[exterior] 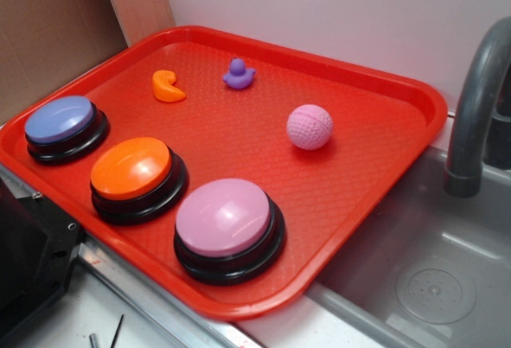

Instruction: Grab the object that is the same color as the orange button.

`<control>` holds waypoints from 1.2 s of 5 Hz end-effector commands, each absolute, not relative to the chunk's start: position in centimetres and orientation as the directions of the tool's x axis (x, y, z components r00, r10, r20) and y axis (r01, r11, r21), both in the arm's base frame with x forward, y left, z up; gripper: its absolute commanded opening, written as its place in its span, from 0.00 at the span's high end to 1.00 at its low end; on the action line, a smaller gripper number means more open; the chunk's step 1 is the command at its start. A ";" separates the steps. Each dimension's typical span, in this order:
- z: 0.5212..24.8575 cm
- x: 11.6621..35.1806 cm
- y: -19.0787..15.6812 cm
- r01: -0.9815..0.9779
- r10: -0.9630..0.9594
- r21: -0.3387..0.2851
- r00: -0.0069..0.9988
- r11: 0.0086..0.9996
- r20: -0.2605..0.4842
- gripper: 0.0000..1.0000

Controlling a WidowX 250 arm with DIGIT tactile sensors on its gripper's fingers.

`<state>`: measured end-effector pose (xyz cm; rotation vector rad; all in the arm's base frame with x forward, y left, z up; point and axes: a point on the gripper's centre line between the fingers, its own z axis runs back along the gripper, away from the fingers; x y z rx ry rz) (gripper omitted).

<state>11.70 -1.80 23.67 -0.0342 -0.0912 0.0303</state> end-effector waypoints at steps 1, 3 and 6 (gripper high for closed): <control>23.7 11.7 -1.8 -0.029 0.032 -0.035 0.995 0.999 0.091 0.00; 19.9 14.2 -1.7 -0.472 0.471 -0.039 0.865 0.881 0.172 0.00; 11.5 21.6 4.2 -0.946 0.937 -0.040 0.311 0.321 0.156 0.00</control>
